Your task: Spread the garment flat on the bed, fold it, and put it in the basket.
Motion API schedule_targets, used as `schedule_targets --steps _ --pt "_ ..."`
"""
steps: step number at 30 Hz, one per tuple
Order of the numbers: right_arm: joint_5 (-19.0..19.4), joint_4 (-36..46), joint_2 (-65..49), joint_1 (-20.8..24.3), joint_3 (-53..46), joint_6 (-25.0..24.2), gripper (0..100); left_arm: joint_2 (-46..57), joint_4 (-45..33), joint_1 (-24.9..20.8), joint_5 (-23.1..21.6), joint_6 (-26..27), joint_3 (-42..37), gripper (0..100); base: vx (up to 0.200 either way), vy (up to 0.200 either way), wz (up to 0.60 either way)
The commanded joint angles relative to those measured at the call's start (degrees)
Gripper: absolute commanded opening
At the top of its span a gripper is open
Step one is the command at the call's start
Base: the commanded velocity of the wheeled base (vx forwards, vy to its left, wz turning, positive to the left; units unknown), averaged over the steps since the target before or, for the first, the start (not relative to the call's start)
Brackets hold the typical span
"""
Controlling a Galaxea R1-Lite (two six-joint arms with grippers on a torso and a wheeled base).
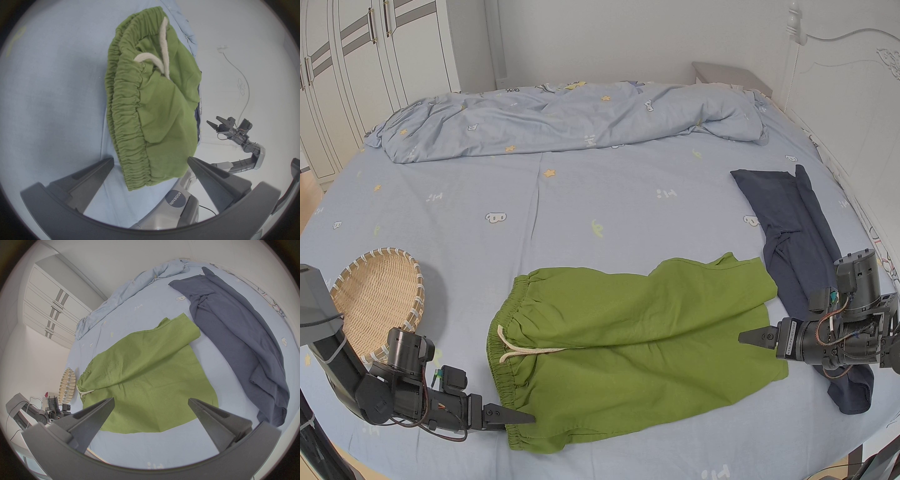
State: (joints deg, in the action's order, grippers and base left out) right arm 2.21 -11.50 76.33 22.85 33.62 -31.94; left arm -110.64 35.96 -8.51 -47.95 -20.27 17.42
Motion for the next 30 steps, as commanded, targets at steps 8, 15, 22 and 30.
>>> schedule_targets --steps 8,15,22,30 --pt "0.0 0.0 0.1 0.1 0.0 -0.1 100 -3.6 3.5 -1.6 3.6 0.8 0.3 100 0.000 0.000 0.00" --pt "0.0 -0.1 0.1 0.1 0.0 -0.1 100 -3.6 5.4 -2.7 3.6 0.6 0.4 100 0.000 0.000 0.00" --pt "0.0 -0.1 0.1 0.0 0.0 -0.1 100 -3.5 7.3 -4.0 3.6 0.5 0.4 100 0.000 0.000 0.00" --pt "0.0 -0.1 0.1 0.0 -0.1 -0.1 100 -3.4 7.6 -3.7 3.5 -0.6 1.1 100 0.000 0.000 0.00"
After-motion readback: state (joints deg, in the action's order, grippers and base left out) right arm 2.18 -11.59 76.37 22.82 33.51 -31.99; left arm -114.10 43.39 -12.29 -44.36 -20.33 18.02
